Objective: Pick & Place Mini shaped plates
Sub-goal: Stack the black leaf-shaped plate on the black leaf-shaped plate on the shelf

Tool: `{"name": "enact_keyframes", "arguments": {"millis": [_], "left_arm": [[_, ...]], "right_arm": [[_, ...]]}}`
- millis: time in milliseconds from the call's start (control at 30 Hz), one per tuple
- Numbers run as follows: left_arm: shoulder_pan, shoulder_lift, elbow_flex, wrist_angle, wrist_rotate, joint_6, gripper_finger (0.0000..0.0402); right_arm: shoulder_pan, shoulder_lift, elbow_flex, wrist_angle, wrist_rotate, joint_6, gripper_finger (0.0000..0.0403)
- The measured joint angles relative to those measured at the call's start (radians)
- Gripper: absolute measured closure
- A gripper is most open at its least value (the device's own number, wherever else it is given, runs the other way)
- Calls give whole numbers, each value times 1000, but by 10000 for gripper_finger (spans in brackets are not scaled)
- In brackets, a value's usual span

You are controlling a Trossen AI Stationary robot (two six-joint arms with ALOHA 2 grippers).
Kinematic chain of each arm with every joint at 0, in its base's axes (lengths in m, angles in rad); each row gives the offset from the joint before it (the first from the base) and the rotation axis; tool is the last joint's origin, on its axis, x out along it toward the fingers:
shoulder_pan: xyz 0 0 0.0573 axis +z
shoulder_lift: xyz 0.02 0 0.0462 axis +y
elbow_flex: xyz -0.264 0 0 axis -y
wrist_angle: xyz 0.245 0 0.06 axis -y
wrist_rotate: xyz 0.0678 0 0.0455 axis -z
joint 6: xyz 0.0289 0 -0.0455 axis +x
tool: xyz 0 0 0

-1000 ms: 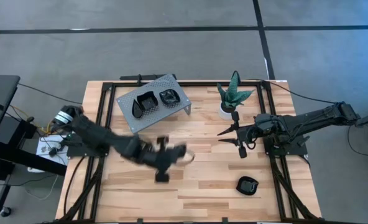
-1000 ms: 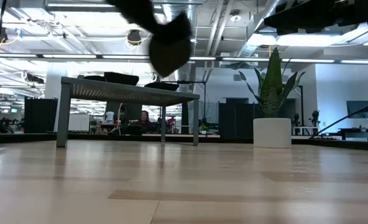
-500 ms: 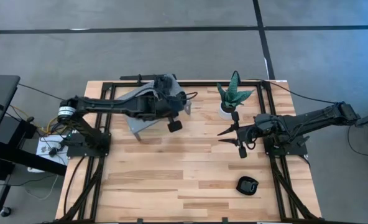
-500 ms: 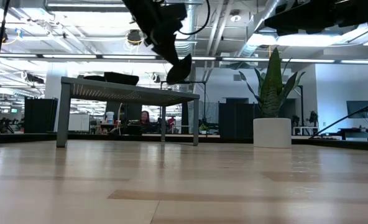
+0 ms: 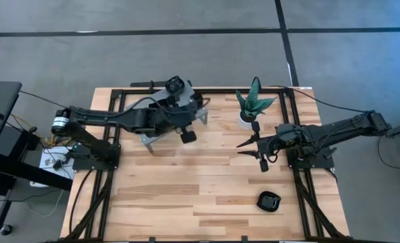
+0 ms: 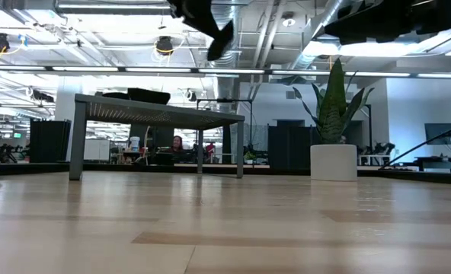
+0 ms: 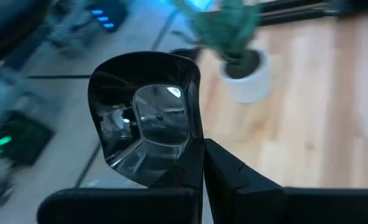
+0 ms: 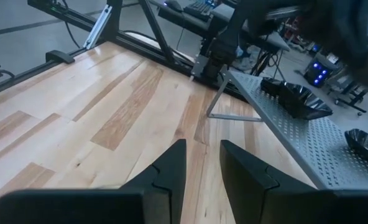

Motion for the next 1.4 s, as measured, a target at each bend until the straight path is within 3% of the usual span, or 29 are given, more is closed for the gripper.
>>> {"name": "enact_keyframes", "arguments": {"millis": [100, 233, 567, 1167, 1400], "left_arm": [[41, -28, 0, -3, -78, -36, 396], [157, -40, 0, -3, -82, -97, 396], [397, -31, -48, -13, 220, -261, 395], [418, -32, -155, -5, 251, -330, 394], [411, -32, -157, -5, 342, -380, 394]], "right_arm": [[0, 0, 0, 3, 0, 0, 310], [0, 0, 0, 5, 0, 0, 310], [0, 0, 0, 12, 0, -2, 310], [0, 0, 0, 10, 0, 0, 310], [0, 0, 0, 10, 0, -1, 310]]}}
